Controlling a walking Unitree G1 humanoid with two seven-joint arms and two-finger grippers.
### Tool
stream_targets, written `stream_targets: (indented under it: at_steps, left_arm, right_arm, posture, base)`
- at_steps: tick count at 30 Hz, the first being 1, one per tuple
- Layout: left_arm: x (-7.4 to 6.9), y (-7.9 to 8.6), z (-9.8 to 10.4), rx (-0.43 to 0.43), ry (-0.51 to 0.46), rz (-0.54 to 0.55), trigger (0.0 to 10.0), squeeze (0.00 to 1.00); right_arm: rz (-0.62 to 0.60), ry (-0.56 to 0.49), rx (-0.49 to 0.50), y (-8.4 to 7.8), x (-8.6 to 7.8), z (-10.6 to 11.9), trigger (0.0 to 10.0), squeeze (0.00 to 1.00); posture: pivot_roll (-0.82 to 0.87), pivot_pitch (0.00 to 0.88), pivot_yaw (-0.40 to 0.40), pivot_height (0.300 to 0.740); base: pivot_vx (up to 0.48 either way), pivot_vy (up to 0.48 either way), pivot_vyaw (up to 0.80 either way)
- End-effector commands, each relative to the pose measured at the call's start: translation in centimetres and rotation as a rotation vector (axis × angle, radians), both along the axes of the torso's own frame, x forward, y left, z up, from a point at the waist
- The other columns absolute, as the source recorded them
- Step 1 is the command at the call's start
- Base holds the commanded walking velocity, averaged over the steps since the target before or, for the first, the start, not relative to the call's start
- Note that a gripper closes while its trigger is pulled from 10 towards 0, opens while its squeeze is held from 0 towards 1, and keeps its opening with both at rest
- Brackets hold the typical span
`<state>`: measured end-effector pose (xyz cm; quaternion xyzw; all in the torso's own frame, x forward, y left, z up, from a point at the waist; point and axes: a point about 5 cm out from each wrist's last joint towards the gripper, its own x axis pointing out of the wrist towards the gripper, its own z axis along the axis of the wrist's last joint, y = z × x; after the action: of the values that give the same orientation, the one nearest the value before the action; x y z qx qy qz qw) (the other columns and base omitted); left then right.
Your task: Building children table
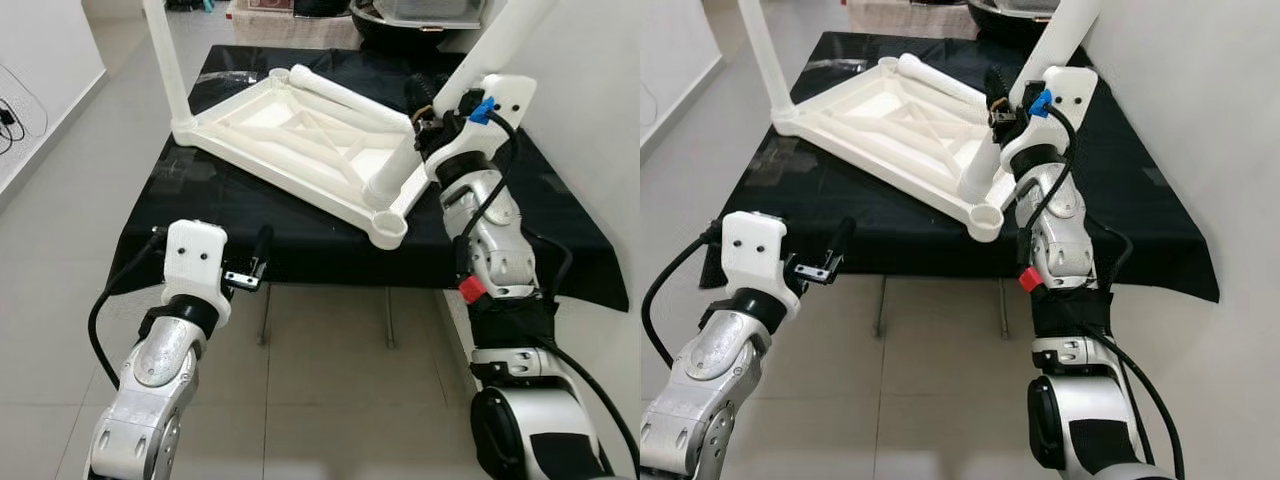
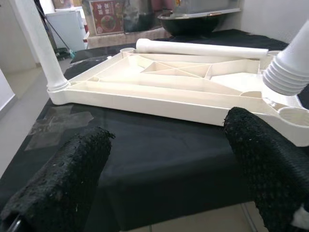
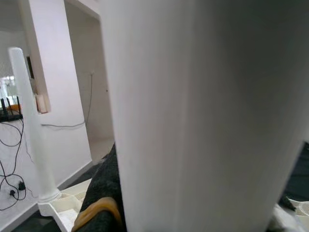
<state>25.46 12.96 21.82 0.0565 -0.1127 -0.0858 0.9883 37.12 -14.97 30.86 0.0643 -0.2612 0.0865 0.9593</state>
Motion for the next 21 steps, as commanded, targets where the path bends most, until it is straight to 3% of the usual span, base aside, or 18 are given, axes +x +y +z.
stream_targets:
  at_steps: [1, 14, 19, 21]
  left_arm:
    - [0.07, -0.03, -0.31, 0.004, 0.008, 0.010, 10.0, 0.00]
    - [0.29, -0.04, -0.56, -0.013, 0.029, 0.005, 10.0, 0.00]
    - [0.26, -0.15, -0.34, -0.001, 0.014, 0.009, 10.0, 0.00]
    - [0.30, -0.06, -0.49, -0.005, 0.023, 0.020, 10.0, 0.00]
  right_arm:
    - [-0.003, -0.019, 0.000, 0.16, -0.07, 0.49, 10.0, 0.00]
    - [0.004, -0.024, 0.013, 0.50, 0.07, 0.71, 10.0, 0.00]
    - [0.027, -0.023, 0.006, 0.63, 0.18, 0.87, 10.0, 0.00]
    - [0.106, 0.002, 0.004, 0.63, 0.72, 1.09, 10.0, 0.00]
  posture:
    - [0.11, 0.126, -0.044, 0.740]
    - [0.11, 0.137, -0.048, 0.740]
    - [0.11, 0.140, -0.047, 0.740]
    - [0.11, 0.146, -0.046, 0.740]
  base:
    - [0.412, 0.000, 0.00]
    - [0.397, 0.000, 0.00]
    - [0.000, 0.000, 0.00]
    - [0.000, 0.000, 0.00]
